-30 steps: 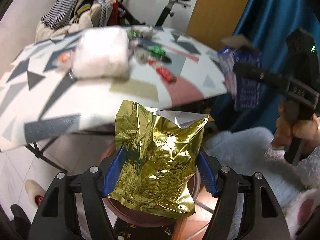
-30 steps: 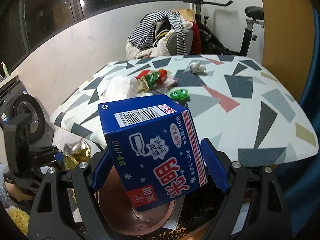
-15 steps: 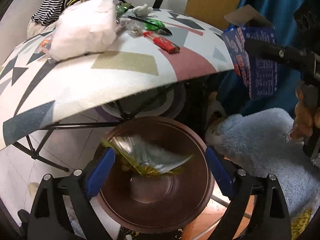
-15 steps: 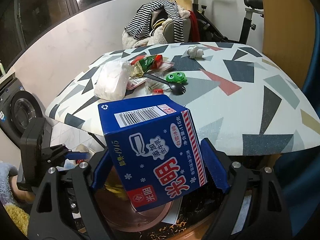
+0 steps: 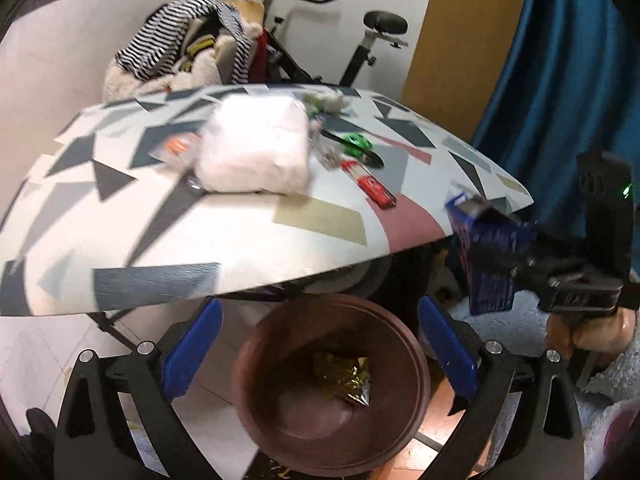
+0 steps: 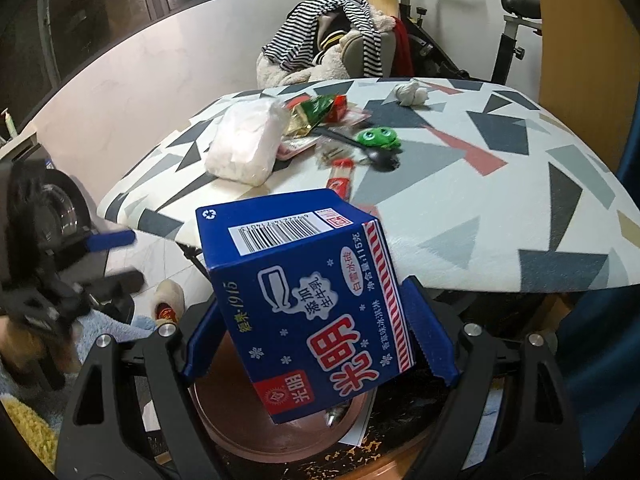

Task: Collect trash
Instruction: 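Lower the blue milk carton into the brown bin and open the right tool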

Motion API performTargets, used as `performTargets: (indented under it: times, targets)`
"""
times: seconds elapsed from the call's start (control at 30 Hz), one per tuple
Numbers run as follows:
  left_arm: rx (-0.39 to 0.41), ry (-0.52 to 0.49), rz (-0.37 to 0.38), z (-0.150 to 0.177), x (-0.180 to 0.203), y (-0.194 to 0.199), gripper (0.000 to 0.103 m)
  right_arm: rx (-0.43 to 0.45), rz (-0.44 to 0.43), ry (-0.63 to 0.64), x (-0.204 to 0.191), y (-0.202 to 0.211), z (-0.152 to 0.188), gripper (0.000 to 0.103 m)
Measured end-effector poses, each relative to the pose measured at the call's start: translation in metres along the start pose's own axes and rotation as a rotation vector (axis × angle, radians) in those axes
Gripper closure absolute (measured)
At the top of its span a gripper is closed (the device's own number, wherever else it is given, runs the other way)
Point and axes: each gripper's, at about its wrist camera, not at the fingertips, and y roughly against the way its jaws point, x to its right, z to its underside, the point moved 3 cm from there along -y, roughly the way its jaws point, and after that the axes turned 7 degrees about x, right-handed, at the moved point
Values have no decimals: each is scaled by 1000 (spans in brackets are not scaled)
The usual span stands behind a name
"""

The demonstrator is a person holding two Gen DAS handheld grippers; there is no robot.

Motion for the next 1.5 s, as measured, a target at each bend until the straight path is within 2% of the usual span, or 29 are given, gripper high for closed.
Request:
performTargets:
  times: [0.17,0.3,0.57,0.7,0.87,0.97,1.03,1.27,1.5]
  targets:
    - [41,-3,-66,6,-20,28,7,-38,-37,18,-14,-13,16,20]
    - [63,22,-110,17,-35,37,6,-105,-64,71,-32,-32,33,20]
    - [90,103,-143,29,-54,41,6,-223,-106,197,-65,-75,64,20]
    - [69,125,-152,32,-60,36,6,-271,-92,235,-69,-98,80,20]
    - [44,116,-161,35,-60,30,6,-316,-65,204,-59,-113,92,19]
    - [39,119,-163,36,-61,29,6,-314,-48,164,-50,-112,91,14]
    - [37,124,-166,36,-62,28,6,-313,-47,147,-48,-113,89,6]
    - [33,118,-174,37,-61,29,6,-266,-33,105,-39,-105,79,6]
    - [33,113,-184,34,-61,29,6,-132,-3,124,-40,-81,56,6]
